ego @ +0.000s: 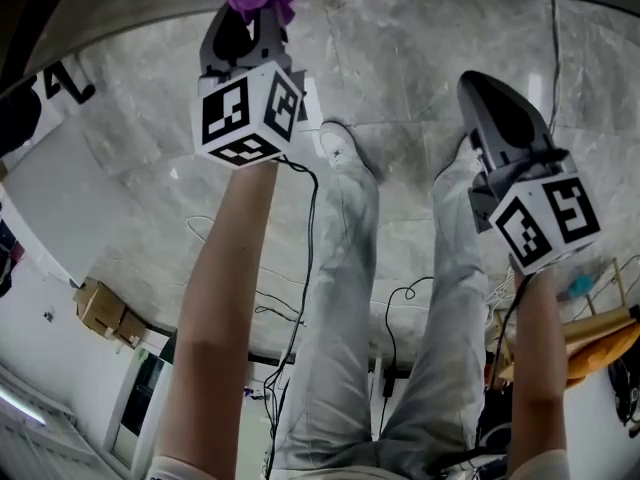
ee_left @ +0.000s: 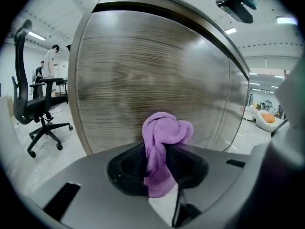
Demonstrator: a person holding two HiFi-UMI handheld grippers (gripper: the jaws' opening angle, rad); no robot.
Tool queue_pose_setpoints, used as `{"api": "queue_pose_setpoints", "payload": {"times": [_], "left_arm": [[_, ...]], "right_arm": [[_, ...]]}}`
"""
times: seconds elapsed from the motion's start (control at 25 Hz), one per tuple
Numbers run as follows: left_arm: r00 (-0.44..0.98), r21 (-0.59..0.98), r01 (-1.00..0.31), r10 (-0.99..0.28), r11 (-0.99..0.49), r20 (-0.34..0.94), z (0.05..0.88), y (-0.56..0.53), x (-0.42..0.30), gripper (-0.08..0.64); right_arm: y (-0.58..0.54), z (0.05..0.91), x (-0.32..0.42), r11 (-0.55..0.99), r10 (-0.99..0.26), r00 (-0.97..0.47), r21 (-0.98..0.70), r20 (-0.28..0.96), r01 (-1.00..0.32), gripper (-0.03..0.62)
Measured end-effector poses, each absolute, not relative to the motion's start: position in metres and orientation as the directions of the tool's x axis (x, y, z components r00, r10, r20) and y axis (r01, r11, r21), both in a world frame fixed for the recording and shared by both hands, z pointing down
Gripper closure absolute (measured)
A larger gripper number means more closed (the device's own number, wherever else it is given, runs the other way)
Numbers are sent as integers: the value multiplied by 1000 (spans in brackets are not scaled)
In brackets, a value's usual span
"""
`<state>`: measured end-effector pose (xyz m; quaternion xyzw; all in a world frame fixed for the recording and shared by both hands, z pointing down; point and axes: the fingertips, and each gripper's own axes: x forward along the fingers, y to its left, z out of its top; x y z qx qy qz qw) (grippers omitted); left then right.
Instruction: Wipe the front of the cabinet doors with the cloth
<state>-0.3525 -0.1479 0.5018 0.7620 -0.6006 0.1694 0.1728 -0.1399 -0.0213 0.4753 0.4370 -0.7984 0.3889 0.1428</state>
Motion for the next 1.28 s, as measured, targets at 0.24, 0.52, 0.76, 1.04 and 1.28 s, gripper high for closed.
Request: {"api": "queue_pose_setpoints", "payload": {"times": [0.24,0.52,0.76,1.04,1.28], "left_arm": [[194,15,-977,-848,-214,492,508,-146,-415,456],[120,-50,-984,-855,-168,505,508,-141,-469,456],[10,-54,-998,-862,-44,508,508,-133,-480,456],[32,9,-999,-844,-32,535,530,-110,-393,456],[165,75,-986,-815,-149,555,566,-103,-267,456]], "right_arm": [[-31,484,-174,297,-597,-565,-497,570,-815,565],[-37,485,-196,318,-591,-586,-508,554,-801,565],[-29,486,-173,329,-573,-600,-514,558,-792,565],[-20,490,-104,316,-569,-590,-510,574,-800,565],[-8,505,-41,295,-571,-579,-513,582,-806,565]]}}
